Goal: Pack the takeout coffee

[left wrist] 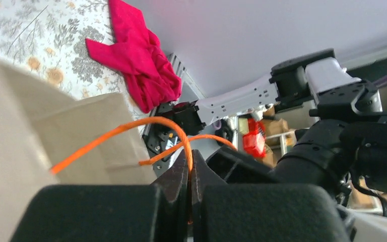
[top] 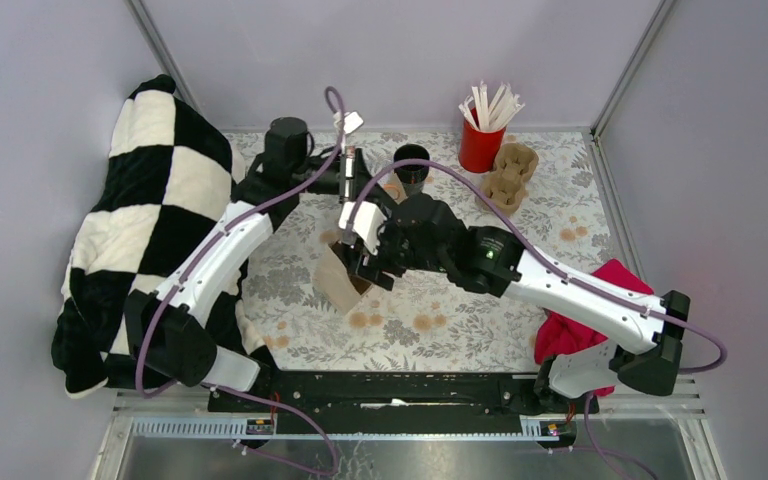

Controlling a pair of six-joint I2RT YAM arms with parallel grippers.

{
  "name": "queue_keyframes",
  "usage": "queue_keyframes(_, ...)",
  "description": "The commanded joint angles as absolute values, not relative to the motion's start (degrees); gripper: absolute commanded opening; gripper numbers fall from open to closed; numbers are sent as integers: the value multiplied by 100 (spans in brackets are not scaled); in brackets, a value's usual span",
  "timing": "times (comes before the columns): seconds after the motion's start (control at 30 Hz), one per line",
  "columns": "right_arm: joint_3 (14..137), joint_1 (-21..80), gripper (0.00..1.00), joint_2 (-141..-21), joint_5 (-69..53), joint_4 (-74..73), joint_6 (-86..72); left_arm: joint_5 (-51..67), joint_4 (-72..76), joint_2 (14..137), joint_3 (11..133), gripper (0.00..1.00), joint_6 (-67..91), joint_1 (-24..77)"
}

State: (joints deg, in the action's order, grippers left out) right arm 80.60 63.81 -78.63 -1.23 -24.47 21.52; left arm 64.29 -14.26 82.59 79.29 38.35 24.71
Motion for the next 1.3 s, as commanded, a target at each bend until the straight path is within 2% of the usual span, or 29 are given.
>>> queue_keyframes(0.0,8676,6418,13,-8034,364,-3321,2192,6431,353,7751,7234,0,5740,1997)
queue_keyframes(0.1,8402,6411,13,-7818,568,-3106,2201,5706,-1015,7711,7602,1,5014,1969)
queue_keyframes(0.13,8259,6408,12,-7744,590,-2987,2225,5236,-1770,7764,7875,6,4678,1957)
queue_keyframes(0.2,8192,6400,12,-7675,636,-2941,2229,4332,-2881,7876,8416,28,4361,1951)
queue_keyframes(0.27,8204,6336,12,-7673,512,-2903,2127,3876,-3195,7877,8792,48,4402,1951)
queue_keyframes(0.33,8175,6215,13,-7673,364,-2714,2006,3233,-3574,7789,9154,73,4375,1946)
queue_keyframes(0.4,8207,6121,13,-7725,319,-2589,1933,2471,-4462,7747,9651,87,4263,1950)
queue_keyframes(0.57,8445,5956,14,-7980,281,-2516,1842,1677,-6846,7949,10435,91,4471,1949)
queue_keyframes(0.67,8699,5866,14,-8181,169,-2635,1812,1534,-7198,7907,10501,90,4505,1950)
queue_keyframes(0.8,8864,5727,14,-8236,62,-2756,1617,1809,-6463,7965,10326,90,3729,1963)
queue_keyframes(0.9,9076,5684,14,-8294,154,-3012,1356,2243,-5448,7999,10003,98,3558,1946)
queue_keyframes(0.97,9207,5670,14,-8324,261,-3188,1095,2703,-4745,8063,9805,99,3693,1959)
queue_keyframes(1.13,9273,5618,14,-8302,368,-3369,507,3448,-4384,8556,9810,82,3811,1955)
queue_keyframes(1.27,9272,5494,14,-8239,278,-3437,264,3875,-4238,8718,10002,93,3582,2059)
